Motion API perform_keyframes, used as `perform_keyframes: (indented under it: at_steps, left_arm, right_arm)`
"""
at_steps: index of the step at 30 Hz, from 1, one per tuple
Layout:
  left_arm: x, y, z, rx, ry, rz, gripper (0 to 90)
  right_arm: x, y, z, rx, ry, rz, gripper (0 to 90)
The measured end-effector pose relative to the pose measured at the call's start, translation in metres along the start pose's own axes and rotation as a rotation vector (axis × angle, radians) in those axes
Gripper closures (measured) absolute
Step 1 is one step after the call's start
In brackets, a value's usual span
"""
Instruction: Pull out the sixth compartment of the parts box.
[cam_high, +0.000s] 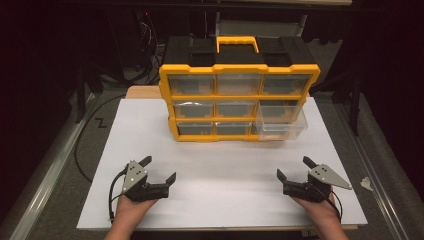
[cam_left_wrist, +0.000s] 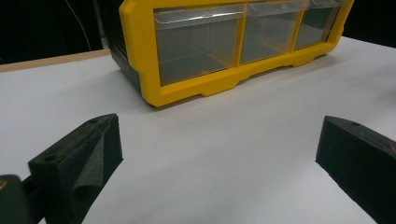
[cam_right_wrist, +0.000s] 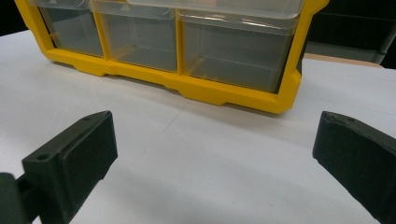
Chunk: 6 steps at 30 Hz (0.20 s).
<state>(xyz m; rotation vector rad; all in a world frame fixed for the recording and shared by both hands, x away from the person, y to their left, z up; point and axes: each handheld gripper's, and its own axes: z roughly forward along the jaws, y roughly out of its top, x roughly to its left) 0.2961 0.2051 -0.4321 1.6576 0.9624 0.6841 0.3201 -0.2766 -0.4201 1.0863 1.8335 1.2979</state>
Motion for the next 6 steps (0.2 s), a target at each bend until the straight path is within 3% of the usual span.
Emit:
perform_keyframes:
  at_steps: [6]
  left_arm:
    - [0.0000,0.0002,-0.0004,-0.001,-0.001,0.000,1.0]
  right_arm:
    - [0.0012,0.0002,-0.0001,0.002,0.000,-0.007,1.2]
